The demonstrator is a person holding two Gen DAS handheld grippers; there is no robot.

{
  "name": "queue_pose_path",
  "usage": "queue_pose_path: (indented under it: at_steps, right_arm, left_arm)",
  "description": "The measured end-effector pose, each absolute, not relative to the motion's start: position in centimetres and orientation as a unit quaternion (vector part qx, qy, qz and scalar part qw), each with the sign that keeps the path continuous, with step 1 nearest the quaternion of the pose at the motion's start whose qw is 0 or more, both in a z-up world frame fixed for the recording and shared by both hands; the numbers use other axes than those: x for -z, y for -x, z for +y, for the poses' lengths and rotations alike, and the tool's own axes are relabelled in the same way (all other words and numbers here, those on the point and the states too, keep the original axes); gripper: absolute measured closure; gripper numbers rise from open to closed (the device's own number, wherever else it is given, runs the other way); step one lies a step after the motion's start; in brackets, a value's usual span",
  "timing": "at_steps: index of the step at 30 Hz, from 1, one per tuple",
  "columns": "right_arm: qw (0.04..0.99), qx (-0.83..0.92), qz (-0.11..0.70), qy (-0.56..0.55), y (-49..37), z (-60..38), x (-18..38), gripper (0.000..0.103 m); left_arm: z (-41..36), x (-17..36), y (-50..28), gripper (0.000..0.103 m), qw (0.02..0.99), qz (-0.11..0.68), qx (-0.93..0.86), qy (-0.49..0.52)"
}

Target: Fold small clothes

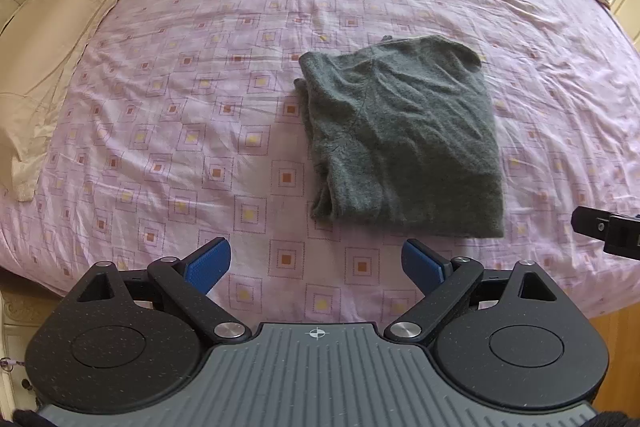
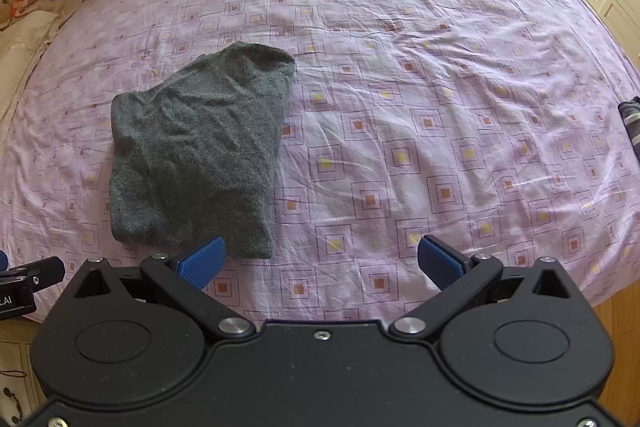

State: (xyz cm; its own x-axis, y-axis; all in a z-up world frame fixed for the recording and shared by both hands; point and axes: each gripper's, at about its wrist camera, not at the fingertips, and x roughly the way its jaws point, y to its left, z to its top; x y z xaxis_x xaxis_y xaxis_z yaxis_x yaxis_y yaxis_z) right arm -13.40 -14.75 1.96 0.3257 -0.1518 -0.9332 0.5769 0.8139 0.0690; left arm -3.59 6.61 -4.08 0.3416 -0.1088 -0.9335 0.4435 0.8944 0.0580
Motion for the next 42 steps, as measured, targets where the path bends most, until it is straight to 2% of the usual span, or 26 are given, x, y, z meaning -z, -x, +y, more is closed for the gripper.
queue_pose_path:
  at_steps: [42]
  right_arm:
    - [0.789,0.223,0.54,-0.191,12.43,-14.39,-1.7,0.001]
  left_arm:
    - [6.64,4.29,3.33,0.01,0.802,0.551,0.162,-0.162]
